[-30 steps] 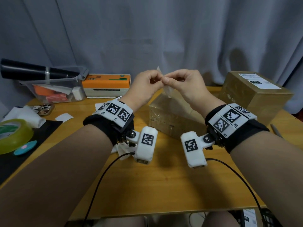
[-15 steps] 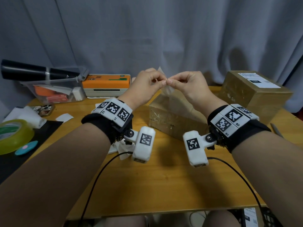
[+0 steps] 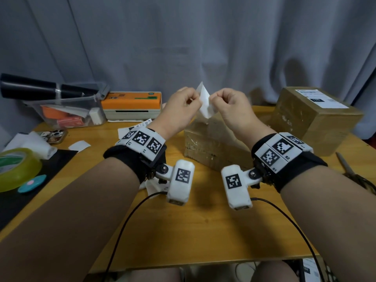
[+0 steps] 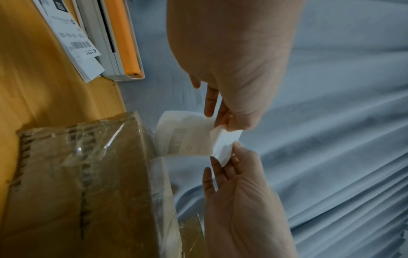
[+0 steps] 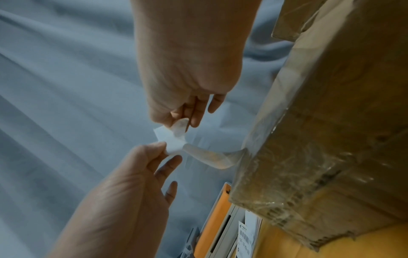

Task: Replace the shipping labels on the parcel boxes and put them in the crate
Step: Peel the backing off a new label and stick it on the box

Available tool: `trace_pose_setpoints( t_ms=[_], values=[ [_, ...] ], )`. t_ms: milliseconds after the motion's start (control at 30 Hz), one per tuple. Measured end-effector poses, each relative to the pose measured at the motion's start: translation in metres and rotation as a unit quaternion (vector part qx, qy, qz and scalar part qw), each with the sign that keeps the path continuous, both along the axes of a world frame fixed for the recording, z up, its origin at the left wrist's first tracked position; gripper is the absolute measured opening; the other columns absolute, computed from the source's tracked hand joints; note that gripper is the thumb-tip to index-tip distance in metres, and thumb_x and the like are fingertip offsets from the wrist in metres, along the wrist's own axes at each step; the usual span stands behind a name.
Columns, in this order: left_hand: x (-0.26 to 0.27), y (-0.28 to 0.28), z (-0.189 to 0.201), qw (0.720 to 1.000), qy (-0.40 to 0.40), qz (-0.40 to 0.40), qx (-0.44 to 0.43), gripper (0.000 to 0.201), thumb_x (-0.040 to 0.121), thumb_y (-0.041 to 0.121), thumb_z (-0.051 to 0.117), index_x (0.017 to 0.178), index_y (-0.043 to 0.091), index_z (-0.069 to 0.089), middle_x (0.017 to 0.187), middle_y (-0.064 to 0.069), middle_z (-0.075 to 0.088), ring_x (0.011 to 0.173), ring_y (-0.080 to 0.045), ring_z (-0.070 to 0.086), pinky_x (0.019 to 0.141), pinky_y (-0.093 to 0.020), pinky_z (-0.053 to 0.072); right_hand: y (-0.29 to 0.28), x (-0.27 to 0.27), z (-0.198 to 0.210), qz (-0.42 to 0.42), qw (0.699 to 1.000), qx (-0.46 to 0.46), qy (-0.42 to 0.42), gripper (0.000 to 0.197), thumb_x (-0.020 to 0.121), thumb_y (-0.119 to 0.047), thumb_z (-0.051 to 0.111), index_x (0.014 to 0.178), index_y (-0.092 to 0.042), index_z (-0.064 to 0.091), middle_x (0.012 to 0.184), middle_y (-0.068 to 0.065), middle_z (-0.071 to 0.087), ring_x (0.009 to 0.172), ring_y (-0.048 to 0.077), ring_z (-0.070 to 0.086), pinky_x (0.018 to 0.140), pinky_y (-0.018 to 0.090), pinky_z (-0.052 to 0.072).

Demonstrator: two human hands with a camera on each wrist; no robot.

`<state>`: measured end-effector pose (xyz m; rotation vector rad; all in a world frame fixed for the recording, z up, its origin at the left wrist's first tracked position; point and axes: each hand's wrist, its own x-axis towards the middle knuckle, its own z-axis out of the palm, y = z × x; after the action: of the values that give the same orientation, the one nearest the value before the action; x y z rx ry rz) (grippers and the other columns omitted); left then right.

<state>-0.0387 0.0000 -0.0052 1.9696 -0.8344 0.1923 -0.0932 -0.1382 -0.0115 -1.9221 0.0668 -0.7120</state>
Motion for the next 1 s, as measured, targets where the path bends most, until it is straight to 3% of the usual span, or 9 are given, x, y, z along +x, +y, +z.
trace_pose_setpoints(
  t_ms=[100, 233, 333, 467, 600, 767, 867, 1000],
  values=[
    [0.001, 0.005, -0.004, 0.998, 0.045, -0.024, -0.031, 0.018, 0.089, 0.015, 0.054, 0.071, 0.017, 0.052, 0.071, 0.006, 0.047, 0.068, -0.010, 0.042, 0.069, -0.028, 0.037, 0.001, -0.002, -0.003, 0.017, 0.999, 0.042, -0.005, 0.017, 0.087, -0.010, 0.057, 0.072, -0.017, 0.062, 0.071, 0.002, 0.060, 0.068, 0.011, 0.054, 0.066, 0.024, 0.047],
    [-0.001, 0.008, -0.002, 0.993, 0.091, -0.028, -0.072, 0.009, 0.089, 0.012, 0.056, 0.080, 0.013, 0.056, 0.076, 0.000, 0.057, 0.076, -0.012, 0.054, 0.078, -0.026, 0.046, 0.004, -0.005, 0.000, 0.050, 0.999, 0.008, -0.015, 0.015, 0.091, -0.010, 0.056, 0.083, -0.018, 0.065, 0.075, -0.005, 0.063, 0.069, 0.005, 0.057, 0.070, 0.023, 0.050],
    [-0.002, 0.006, 0.002, 0.990, 0.108, -0.020, -0.088, 0.011, 0.090, 0.020, 0.058, 0.085, 0.010, 0.059, 0.079, -0.003, 0.060, 0.076, -0.011, 0.056, 0.077, -0.025, 0.046, 0.007, -0.006, 0.005, 0.053, 0.998, -0.028, -0.010, 0.014, 0.092, -0.010, 0.056, 0.093, -0.014, 0.069, 0.082, -0.005, 0.066, 0.074, 0.001, 0.059, 0.071, 0.017, 0.050],
    [0.001, 0.004, 0.000, 0.993, 0.079, -0.031, -0.085, 0.027, 0.090, 0.024, 0.058, 0.089, -0.003, 0.061, 0.083, -0.015, 0.060, 0.078, -0.020, 0.053, 0.080, -0.042, 0.048, 0.011, -0.007, 0.007, 0.048, 0.999, -0.002, -0.008, 0.018, 0.090, -0.005, 0.054, 0.091, -0.013, 0.070, 0.082, -0.003, 0.067, 0.073, -0.001, 0.059, 0.070, 0.014, 0.048],
    [-0.001, -0.001, -0.001, 0.993, 0.053, -0.045, -0.095, 0.012, 0.089, 0.014, 0.057, 0.081, 0.006, 0.060, 0.078, -0.008, 0.057, 0.077, -0.017, 0.051, 0.077, -0.034, 0.044, 0.011, -0.007, 0.006, 0.066, 0.994, 0.081, -0.015, 0.028, 0.089, -0.024, 0.060, 0.084, 0.002, 0.071, 0.080, 0.024, 0.065, 0.075, 0.015, 0.057, 0.071, 0.030, 0.045],
    [-0.001, -0.002, -0.002, 0.995, 0.019, -0.064, -0.079, 0.011, 0.087, 0.011, 0.058, 0.077, 0.016, 0.059, 0.073, 0.005, 0.056, 0.077, -0.012, 0.053, 0.076, -0.029, 0.044, 0.009, -0.005, 0.005, 0.087, 0.992, 0.082, -0.033, 0.009, 0.086, -0.012, 0.066, 0.078, -0.011, 0.071, 0.069, -0.005, 0.070, 0.069, 0.007, 0.062, 0.065, 0.020, 0.050],
    [-0.002, -0.002, 0.000, 0.994, 0.018, -0.074, -0.077, 0.020, 0.087, 0.015, 0.057, 0.070, 0.024, 0.054, 0.070, 0.008, 0.052, 0.074, -0.012, 0.050, 0.074, -0.029, 0.042, 0.007, -0.005, 0.007, 0.086, 0.991, 0.093, -0.040, 0.011, 0.086, -0.010, 0.066, 0.077, -0.009, 0.070, 0.068, -0.003, 0.069, 0.068, 0.008, 0.062, 0.065, 0.019, 0.051],
    [-0.002, -0.001, 0.001, 0.994, 0.035, -0.067, -0.082, 0.024, 0.087, 0.016, 0.057, 0.066, 0.023, 0.051, 0.066, 0.006, 0.047, 0.070, -0.012, 0.044, 0.070, -0.028, 0.037, 0.008, -0.003, 0.010, 0.077, 0.992, 0.096, -0.036, 0.011, 0.085, -0.009, 0.067, 0.075, -0.011, 0.071, 0.073, 0.002, 0.069, 0.077, 0.014, 0.062, 0.075, 0.027, 0.051]
  ],
)
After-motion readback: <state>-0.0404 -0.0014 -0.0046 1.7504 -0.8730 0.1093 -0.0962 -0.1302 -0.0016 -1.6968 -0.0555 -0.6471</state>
